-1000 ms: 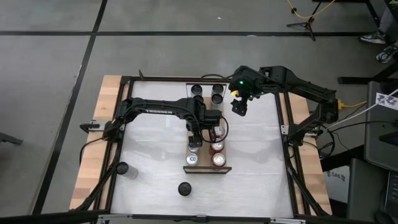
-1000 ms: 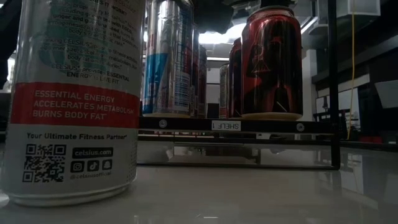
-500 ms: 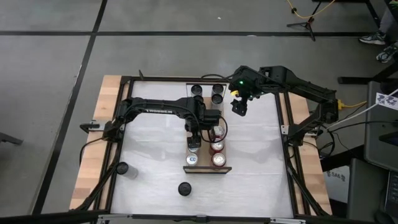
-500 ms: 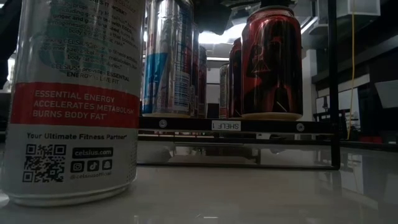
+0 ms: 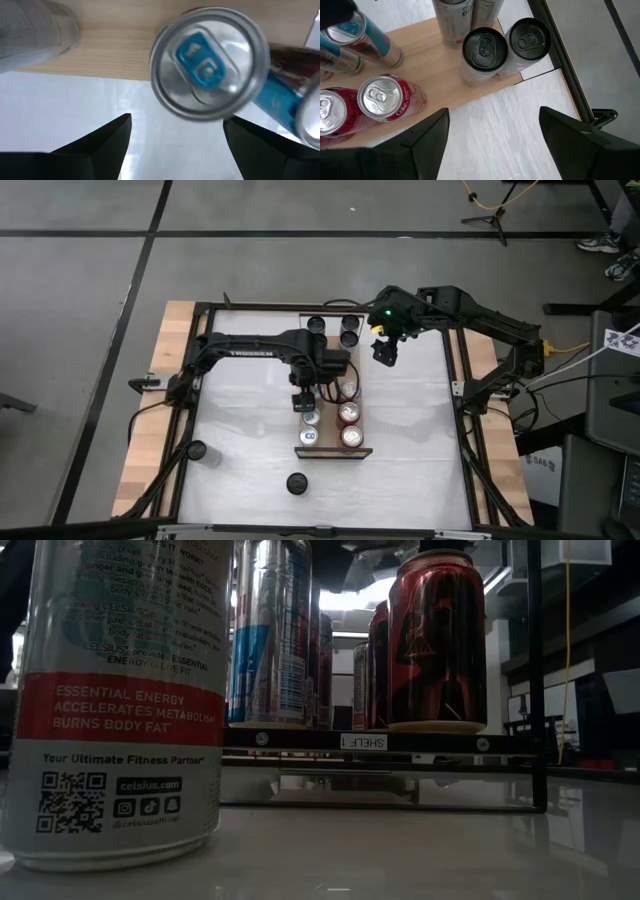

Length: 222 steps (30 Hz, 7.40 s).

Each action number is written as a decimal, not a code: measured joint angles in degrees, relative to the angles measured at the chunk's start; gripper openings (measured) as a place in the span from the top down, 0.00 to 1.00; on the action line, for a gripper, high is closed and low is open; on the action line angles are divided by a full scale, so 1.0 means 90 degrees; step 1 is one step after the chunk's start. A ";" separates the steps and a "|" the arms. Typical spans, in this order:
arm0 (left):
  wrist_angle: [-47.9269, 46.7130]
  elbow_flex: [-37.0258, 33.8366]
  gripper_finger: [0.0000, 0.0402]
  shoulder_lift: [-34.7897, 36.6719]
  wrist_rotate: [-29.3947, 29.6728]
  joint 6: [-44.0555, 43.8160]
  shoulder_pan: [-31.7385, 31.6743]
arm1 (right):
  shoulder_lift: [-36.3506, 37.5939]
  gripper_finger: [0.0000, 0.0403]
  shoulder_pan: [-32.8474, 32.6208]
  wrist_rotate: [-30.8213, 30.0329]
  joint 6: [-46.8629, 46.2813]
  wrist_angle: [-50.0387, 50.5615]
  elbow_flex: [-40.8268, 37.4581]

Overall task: Place canned beverage on shelf
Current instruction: Put the blue soda can on the shelf aligned with the other blue soda can, then put the white pink soda can on the shelf aligned with the other white pink soda can

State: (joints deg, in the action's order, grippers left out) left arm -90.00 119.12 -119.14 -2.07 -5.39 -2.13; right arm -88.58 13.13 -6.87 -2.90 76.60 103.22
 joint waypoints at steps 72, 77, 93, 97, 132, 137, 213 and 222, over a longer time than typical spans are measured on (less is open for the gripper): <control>0.1166 -0.0002 0.24 0.0339 0.1625 -0.0386 -0.0201 | -0.0002 0.26 0.0000 -0.0002 0.0000 -0.0024 0.0000; 0.1156 -0.0002 0.24 0.0339 0.1623 -0.0374 -0.0100 | -0.0002 0.26 0.0000 -0.0002 0.0000 -0.0026 0.0000; 0.1100 -0.0002 0.24 0.0339 0.1166 -0.0342 -0.0002 | -0.0002 0.26 0.0000 0.0000 0.0000 -0.0024 0.0000; 0.1088 -0.0002 0.24 0.0366 0.1162 -0.0348 -0.0022 | -0.0002 0.26 0.0000 -0.0002 0.0000 -0.0025 0.0000; -0.0005 -0.1665 0.24 0.4019 0.0617 -0.4402 0.2920 | -0.0002 0.26 0.0000 0.0184 -0.0213 -0.0073 0.0000; -0.0007 -0.2475 0.24 0.4346 0.0389 -0.5572 0.3773 | -0.0002 0.26 -0.0005 0.0219 -0.0414 -0.0071 0.0000; 0.1555 -0.6066 0.29 0.4407 0.0454 -0.8862 0.6528 | -0.0202 0.26 -0.0005 0.0389 -0.0478 -0.0401 0.0002; 0.1557 -0.6053 0.41 0.4417 0.0201 -0.8768 0.6152 | -0.0202 0.26 0.0000 0.0386 -0.0474 -0.0400 0.0002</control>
State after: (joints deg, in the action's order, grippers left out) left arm -75.98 64.64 -79.39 -0.26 -84.30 53.24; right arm -90.39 13.12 -3.40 -7.16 72.99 103.24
